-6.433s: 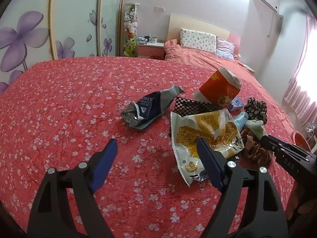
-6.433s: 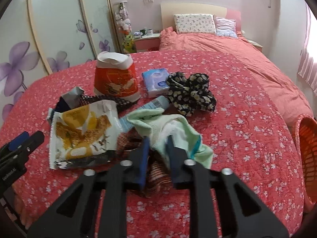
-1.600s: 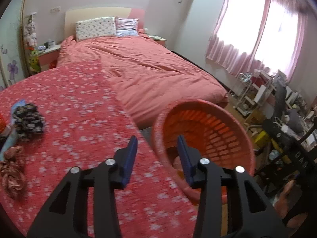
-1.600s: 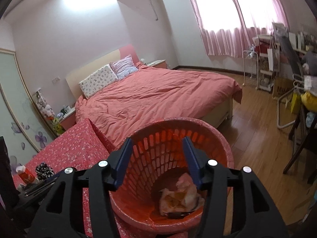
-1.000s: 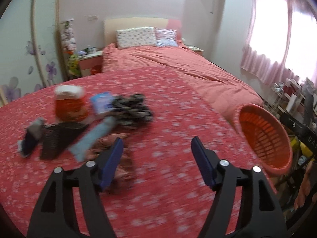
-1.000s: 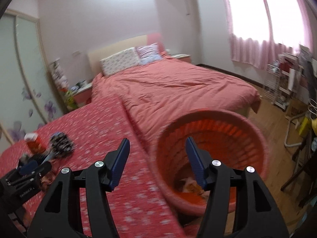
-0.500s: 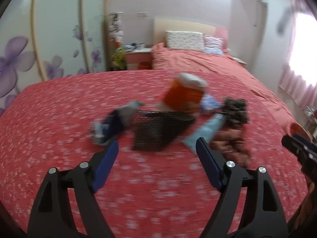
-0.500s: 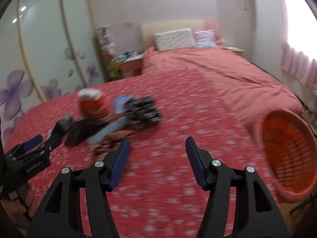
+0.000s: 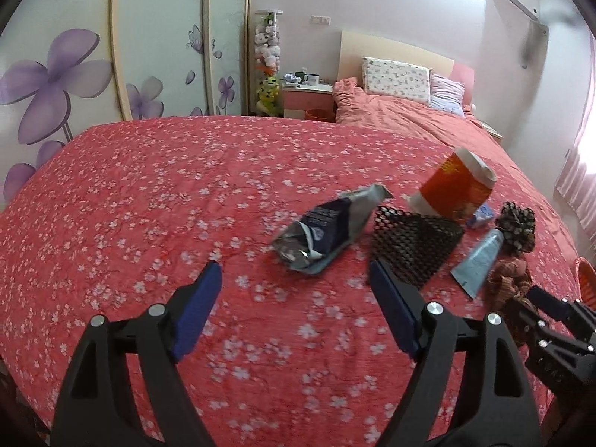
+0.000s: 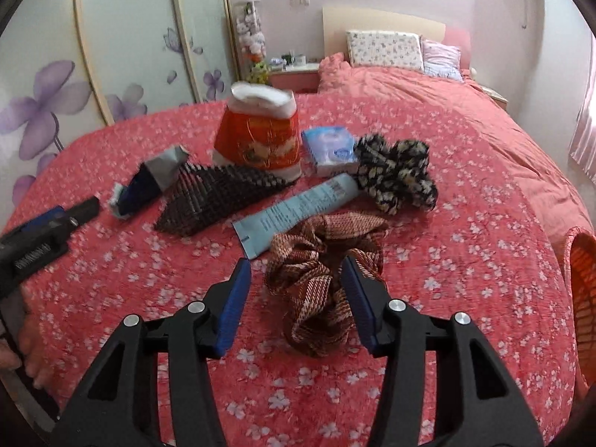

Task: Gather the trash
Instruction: 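Grasp the blue chip bag with the left tool while the right tool grasps the brown scrunchie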

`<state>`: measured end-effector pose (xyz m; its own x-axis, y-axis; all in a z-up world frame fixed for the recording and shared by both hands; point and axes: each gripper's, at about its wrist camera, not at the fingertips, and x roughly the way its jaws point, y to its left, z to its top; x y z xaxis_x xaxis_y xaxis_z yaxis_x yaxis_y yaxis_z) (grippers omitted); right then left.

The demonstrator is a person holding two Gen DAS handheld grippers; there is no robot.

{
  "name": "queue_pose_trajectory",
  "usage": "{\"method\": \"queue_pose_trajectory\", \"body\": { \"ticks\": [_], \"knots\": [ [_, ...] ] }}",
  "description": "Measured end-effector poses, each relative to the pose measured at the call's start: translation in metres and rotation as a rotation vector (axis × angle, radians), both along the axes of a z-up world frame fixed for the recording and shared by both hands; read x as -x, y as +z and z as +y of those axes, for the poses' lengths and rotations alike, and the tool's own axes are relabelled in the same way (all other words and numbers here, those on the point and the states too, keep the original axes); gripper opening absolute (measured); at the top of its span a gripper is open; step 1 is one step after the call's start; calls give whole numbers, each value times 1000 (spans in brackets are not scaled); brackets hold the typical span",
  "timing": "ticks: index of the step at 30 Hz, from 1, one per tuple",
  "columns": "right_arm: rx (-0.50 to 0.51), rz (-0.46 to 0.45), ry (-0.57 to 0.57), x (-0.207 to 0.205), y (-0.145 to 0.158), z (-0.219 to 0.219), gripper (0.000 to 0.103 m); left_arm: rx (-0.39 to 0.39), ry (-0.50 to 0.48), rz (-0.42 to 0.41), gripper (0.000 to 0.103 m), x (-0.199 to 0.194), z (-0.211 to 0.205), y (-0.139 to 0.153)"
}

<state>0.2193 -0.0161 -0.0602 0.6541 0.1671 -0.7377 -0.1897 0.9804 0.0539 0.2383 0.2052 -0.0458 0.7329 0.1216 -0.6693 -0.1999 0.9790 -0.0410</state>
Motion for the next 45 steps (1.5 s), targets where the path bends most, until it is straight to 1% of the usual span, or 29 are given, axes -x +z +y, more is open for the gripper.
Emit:
{"method": "queue_pose_trajectory", "body": {
  "ticks": [1, 2, 3, 7, 10, 16, 19, 22, 25, 29, 31, 33, 35, 38, 40, 45],
  "knots": [
    [13, 8, -5, -1, -2, -1, 45, -2, 0, 0, 80, -2, 2, 0],
    [29, 16, -12, -2, -5, -2, 39, -3, 0, 0, 80, -4, 3, 1],
    [33, 17, -13, -2, -6, -3, 38, -4, -1, 2, 80, -6, 3, 1],
    [51, 13, -22, 2, -5, -8, 23, -12, -13, 13, 80, -20, 2, -1],
    [51, -8, -90, 5, -1, -23, 19, -21, -32, 25, 80, -32, -1, -3],
    [13, -13, -275, -1, 2, -74, 18, -57, -52, 54, 80, -54, -7, -9],
    [10, -5, -300, -5, -1, -82, 18, -70, -59, 71, 80, -65, -8, -15],
    [13, 3, -294, -4, -8, -81, 18, -76, -58, 92, 78, -76, -6, -20],
    [7, 9, -290, -4, -9, -81, 18, -58, -55, 109, 76, -84, -3, -25],
    [-6, 14, -288, -3, -10, -82, 18, -31, -63, 125, 70, -92, 0, -31],
    [-4, 15, -286, -4, -11, -82, 18, -29, -66, 134, 68, -94, 1, -33],
    [-2, 18, -285, -4, -11, -83, 18, -7, -72, 148, 61, -97, 2, -36],
    [-3, 21, -284, -4, -11, -83, 19, 9, -70, 155, 59, -99, 4, -38],
    [-7, 26, -284, -5, -12, -84, 19, 25, -73, 164, 53, -101, 5, -42],
    [-6, 28, -284, -6, -12, -84, 19, 33, -70, 167, 52, -101, 8, -44],
    [-14, 33, -286, -7, -14, -86, 20, 13, -63, 176, 52, -102, 7, -46]
  ]
}}
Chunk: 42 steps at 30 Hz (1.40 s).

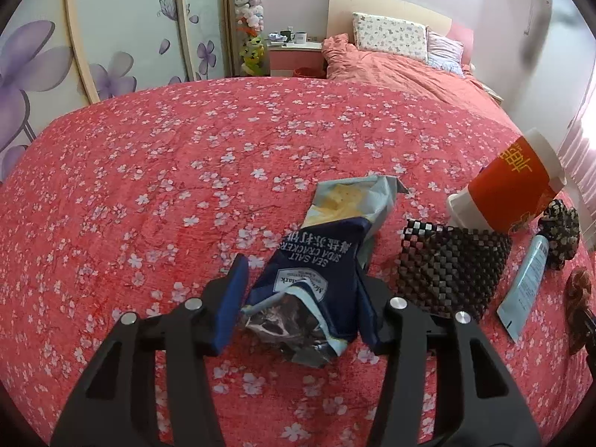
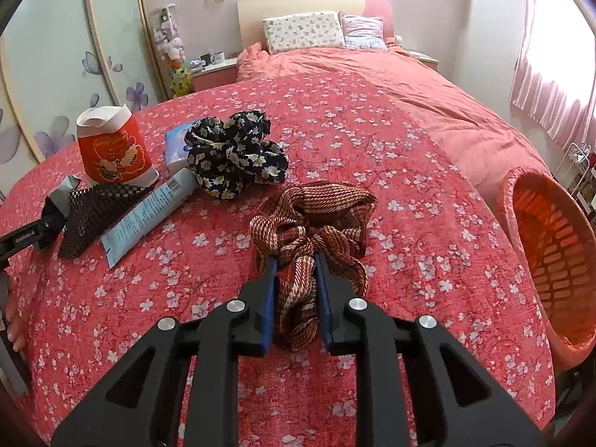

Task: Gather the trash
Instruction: 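Grasp the blue chip bag with the left tool while the right tool grasps the brown scrunchie, then carry the chip bag and scrunchie over the orange basket and release both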

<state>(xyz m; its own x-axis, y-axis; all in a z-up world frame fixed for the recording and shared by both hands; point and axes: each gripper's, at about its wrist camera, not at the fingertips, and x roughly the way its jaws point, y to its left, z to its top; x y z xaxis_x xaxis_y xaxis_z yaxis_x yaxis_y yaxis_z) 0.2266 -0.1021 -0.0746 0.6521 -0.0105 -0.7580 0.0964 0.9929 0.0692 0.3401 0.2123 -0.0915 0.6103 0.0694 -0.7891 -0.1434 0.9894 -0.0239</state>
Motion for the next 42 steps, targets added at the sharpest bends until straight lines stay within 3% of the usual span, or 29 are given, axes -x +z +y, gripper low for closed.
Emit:
{"method": "queue_pose_trajectory", "body": {
  "ticks": [22, 27, 30, 42],
  "knots": [
    [-51, 1, 3, 3, -3, -10, 21, 61, 51, -22, 40, 11, 15, 3],
    [-66, -16, 15, 7, -1, -13, 19, 133, 65, -46, 31, 17, 30, 4],
    [-76, -37, 25, 12, 3, -16, 18, 124, 65, -51, 27, 24, 29, 6],
    [-125, -153, 17, 46, 42, -37, 18, 101, 18, -132, 24, 63, 10, 48]
  ]
}}
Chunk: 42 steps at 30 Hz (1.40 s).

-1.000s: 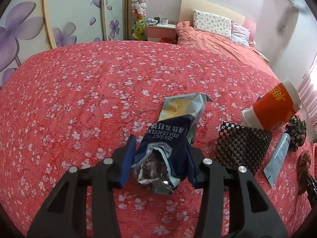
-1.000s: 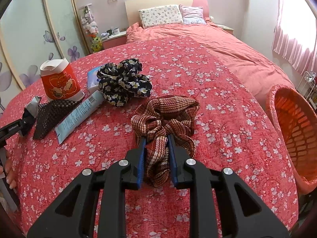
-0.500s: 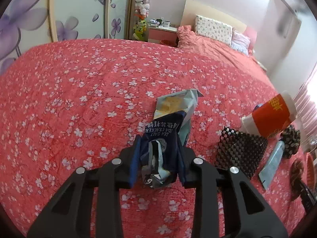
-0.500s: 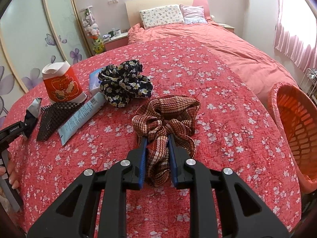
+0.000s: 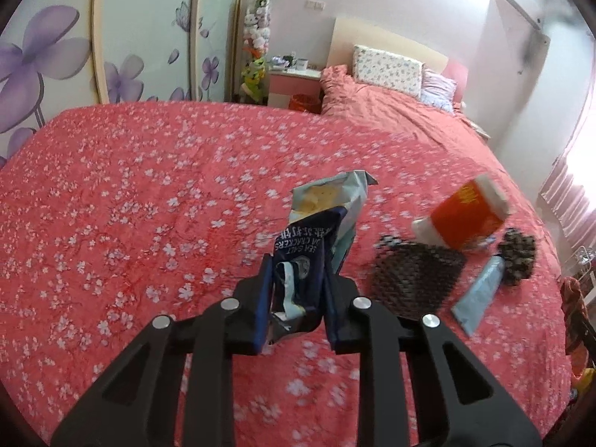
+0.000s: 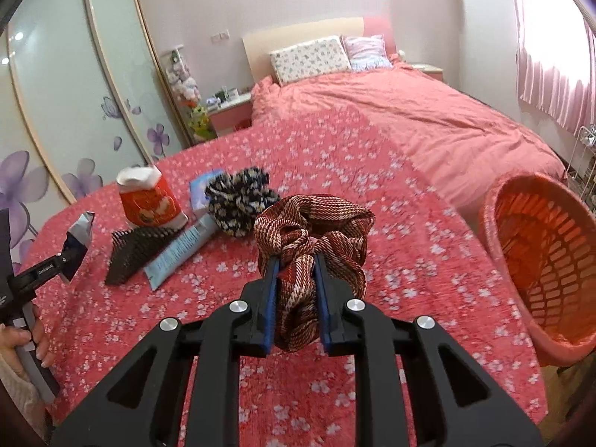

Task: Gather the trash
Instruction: 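Carry the chip bag and scrunchie over the orange basket and release both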

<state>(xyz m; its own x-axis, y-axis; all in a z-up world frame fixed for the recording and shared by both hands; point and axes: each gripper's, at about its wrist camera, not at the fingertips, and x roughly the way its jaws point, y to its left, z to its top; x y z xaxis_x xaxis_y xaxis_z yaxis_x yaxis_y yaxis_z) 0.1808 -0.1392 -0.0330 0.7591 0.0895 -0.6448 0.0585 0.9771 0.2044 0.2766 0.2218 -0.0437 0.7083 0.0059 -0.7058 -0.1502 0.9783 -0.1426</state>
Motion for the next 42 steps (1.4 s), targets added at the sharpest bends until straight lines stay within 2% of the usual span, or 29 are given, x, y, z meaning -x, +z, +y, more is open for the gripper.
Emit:
{"method": "queue_pose_trajectory", "body": {
  "ticks": [5, 14, 28, 42],
  "knots": [
    [-17, -54, -7, 13, 19, -14, 18, 9, -50, -43, 24, 14, -26, 26],
    [-18, -139, -52, 39, 43, -41, 18, 44, -192, -103, 24, 36, -100, 64],
    [-25, -217, -209, 72, 57, -112, 18, 99, -446, -119, 24, 45, -235, 68],
    [-58, -240, -384, 89, 47, -199, 18, 150, -683, -74, 24, 48, -377, 52]
  ]
}}
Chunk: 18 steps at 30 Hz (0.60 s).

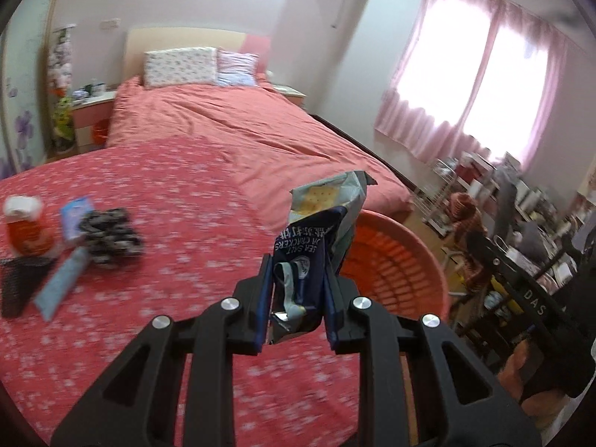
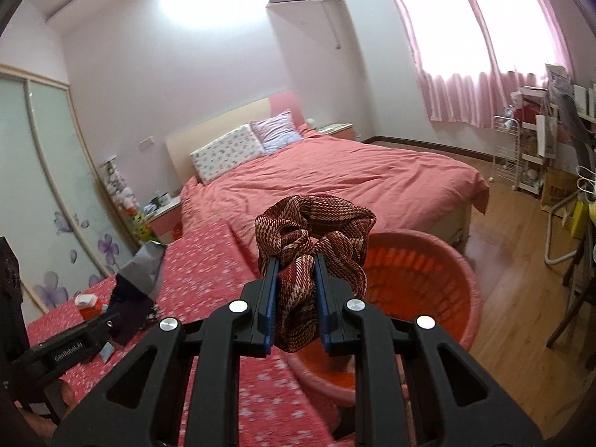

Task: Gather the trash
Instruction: 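Carry the chip bag and scrunchie over the orange basket and release both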

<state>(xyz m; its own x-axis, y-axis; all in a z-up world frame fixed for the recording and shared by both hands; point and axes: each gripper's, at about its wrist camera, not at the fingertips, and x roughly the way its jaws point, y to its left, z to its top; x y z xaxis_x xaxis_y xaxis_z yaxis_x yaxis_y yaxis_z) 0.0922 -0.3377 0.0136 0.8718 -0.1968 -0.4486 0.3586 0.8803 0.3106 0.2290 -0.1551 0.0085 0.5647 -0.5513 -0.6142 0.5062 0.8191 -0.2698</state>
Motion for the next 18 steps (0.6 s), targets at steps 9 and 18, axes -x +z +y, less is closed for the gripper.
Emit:
{"method": "queue_pose_trajectory", "body": {
  "ticks": [9, 18],
  "knots": [
    [-33, -4, -55, -1, -9, -28, 18, 4, -113, 20, 24, -3, -71, -15],
    [-86, -15, -78, -7, -19, -51, 18, 1, -171, 66, 25, -10, -110, -38]
  ]
}}
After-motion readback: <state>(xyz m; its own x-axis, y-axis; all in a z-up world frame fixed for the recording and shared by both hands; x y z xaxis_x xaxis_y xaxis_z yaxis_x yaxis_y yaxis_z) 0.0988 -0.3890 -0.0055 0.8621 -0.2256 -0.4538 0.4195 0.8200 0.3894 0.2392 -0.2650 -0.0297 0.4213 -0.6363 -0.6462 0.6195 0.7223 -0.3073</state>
